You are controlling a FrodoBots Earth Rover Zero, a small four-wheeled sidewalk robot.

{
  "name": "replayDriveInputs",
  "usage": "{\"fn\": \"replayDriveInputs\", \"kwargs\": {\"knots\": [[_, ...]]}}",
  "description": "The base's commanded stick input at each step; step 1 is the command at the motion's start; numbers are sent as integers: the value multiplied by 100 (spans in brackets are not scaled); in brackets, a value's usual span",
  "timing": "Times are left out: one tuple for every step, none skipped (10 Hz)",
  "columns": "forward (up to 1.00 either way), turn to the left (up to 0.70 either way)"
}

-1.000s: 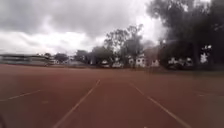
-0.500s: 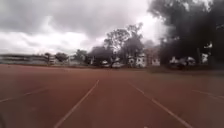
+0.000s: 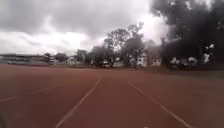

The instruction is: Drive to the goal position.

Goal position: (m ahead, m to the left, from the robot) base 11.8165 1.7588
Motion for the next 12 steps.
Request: {"fn": "replayDriveInputs", "kwargs": {"knots": [[70, 0], [70, 0], [70, 0], [70, 0], [70, 0], [70, 0], [70, 0], [70, 0], [70, 0], [70, 0], [70, 0], [70, 0]]}}
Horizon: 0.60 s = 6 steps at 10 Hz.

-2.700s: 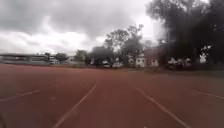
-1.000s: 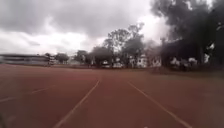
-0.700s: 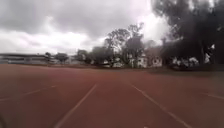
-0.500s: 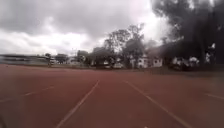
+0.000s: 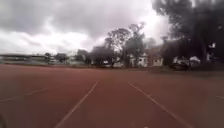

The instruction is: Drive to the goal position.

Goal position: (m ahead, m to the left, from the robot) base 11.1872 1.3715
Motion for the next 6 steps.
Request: {"fn": "replayDriveInputs", "kwargs": {"knots": [[70, 0], [70, 0], [70, 0], [70, 0], [70, 0], [70, 0]]}}
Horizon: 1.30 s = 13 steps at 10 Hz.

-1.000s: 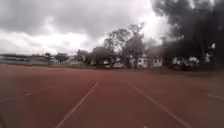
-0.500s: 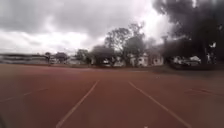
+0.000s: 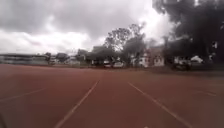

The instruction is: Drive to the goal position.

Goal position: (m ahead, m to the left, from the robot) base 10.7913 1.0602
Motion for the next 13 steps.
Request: {"fn": "replayDriveInputs", "kwargs": {"knots": [[70, 0], [70, 0], [70, 0], [70, 0], [70, 0], [70, 0], [70, 0], [70, 0], [70, 0], [70, 0], [70, 0], [70, 0], [70, 0]]}}
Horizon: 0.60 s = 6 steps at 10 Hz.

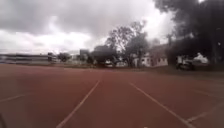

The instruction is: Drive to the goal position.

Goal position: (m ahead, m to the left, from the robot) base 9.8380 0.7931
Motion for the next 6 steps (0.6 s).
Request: {"fn": "replayDriveInputs", "kwargs": {"knots": [[70, 0], [70, 0], [70, 0], [70, 0], [70, 0], [70, 0]]}}
